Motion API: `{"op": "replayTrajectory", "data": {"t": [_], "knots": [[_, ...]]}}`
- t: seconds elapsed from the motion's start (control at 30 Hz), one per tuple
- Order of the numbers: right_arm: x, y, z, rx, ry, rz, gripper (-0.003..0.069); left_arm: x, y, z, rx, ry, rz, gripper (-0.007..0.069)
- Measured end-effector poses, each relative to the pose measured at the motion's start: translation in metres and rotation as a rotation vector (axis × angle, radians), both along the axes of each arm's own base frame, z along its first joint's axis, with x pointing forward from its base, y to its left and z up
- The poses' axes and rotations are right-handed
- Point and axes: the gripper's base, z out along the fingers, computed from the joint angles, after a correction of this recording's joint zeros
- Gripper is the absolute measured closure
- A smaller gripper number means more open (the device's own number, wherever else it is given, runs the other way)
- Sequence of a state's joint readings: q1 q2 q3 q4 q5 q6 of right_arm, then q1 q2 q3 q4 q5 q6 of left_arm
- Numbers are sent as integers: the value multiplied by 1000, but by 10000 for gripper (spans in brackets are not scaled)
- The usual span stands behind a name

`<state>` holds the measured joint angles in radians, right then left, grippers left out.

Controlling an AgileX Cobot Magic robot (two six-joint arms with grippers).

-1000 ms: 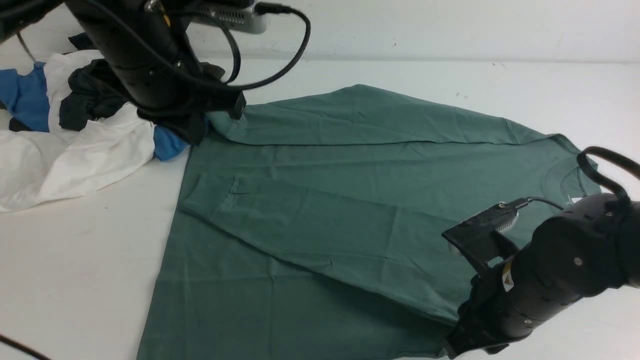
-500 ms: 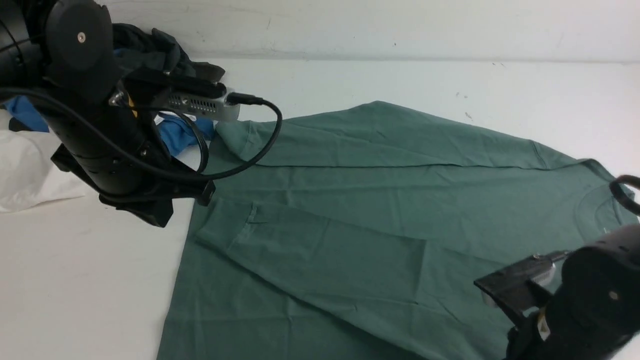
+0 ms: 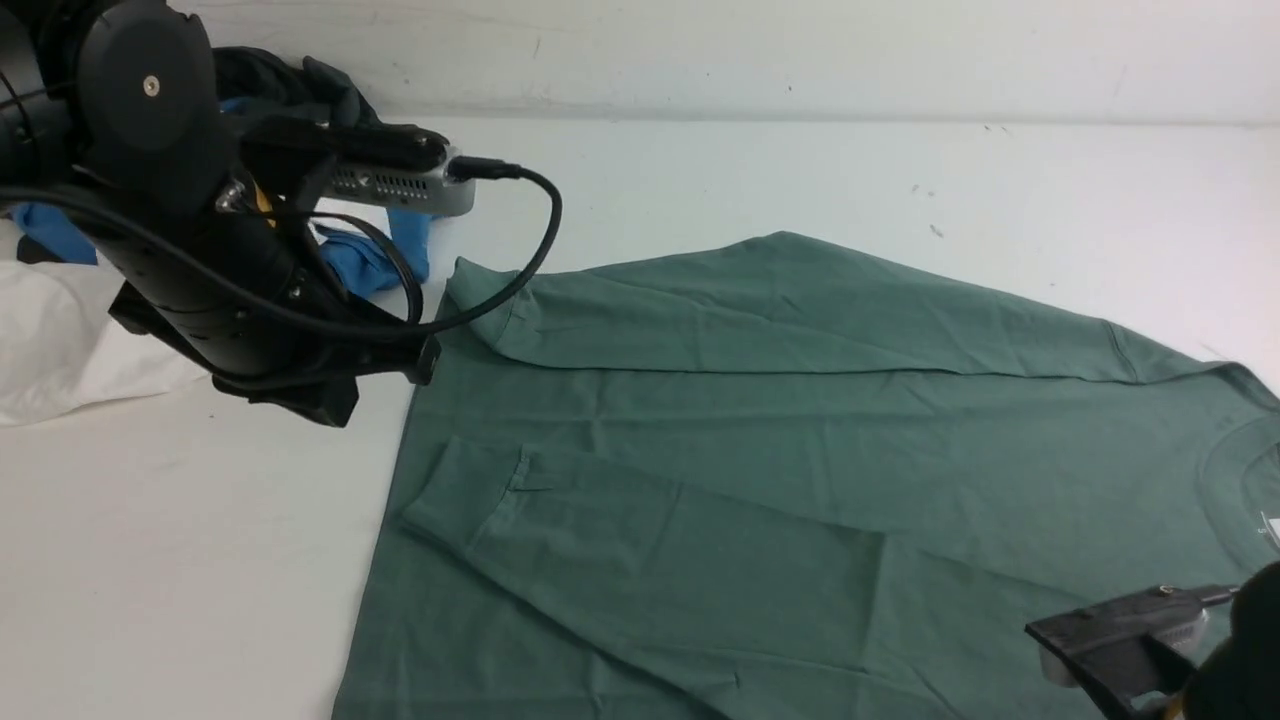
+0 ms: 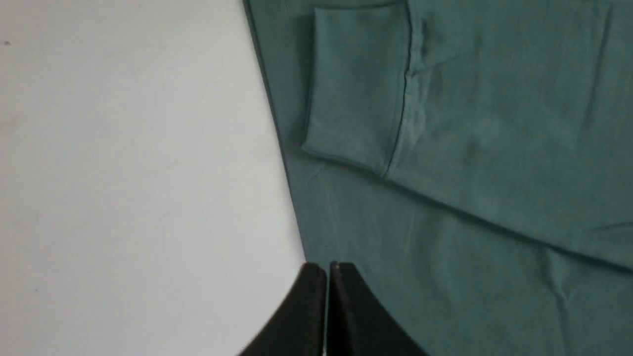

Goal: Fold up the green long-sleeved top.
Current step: Use the left arm to clamp the cuff farthest from it

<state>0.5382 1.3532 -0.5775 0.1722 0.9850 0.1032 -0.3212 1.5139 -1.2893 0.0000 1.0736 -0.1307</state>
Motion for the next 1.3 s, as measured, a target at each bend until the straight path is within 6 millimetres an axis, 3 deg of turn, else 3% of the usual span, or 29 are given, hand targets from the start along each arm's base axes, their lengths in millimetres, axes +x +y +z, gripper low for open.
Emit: {"op": "replayTrajectory", "data": {"t": [0.03,0.13,0.27,0.43,0.5,0.53,0.67,0.77,0.87,0.9,1.13,1.3], "knots": [[-1,-1,0,-10,12,2,370,3,-1,1,-21,-32,23,629],[-2,-2,4,-34,42,1,298,10,-2,0,-38,-75,56,629],[-3,-2,18,-29,44,1,272,22,-6,-6,-59,-106,94,629],[-8,-3,55,72,-98,-4,316,54,-16,-13,-69,-102,123,628],[-13,-7,71,130,-198,-7,371,81,-22,-24,-69,-95,137,628],[-14,-7,73,136,-209,-7,381,82,-21,-22,-71,-101,139,628],[-23,-13,87,183,-288,-8,490,122,-15,-44,-69,-88,189,610],[-25,-14,89,189,-304,-7,536,138,-10,-55,-69,-85,214,582],[-26,-15,91,193,-311,-7,594,161,-4,-72,-81,-110,243,480],[-26,-15,91,193,-311,-7,596,162,-4,-74,-81,-109,243,480],[-25,-15,91,198,-319,-8,626,183,-10,-108,-115,-149,247,205],[-25,-14,91,200,-323,-9,626,191,-12,-125,-124,-175,245,151]]}}
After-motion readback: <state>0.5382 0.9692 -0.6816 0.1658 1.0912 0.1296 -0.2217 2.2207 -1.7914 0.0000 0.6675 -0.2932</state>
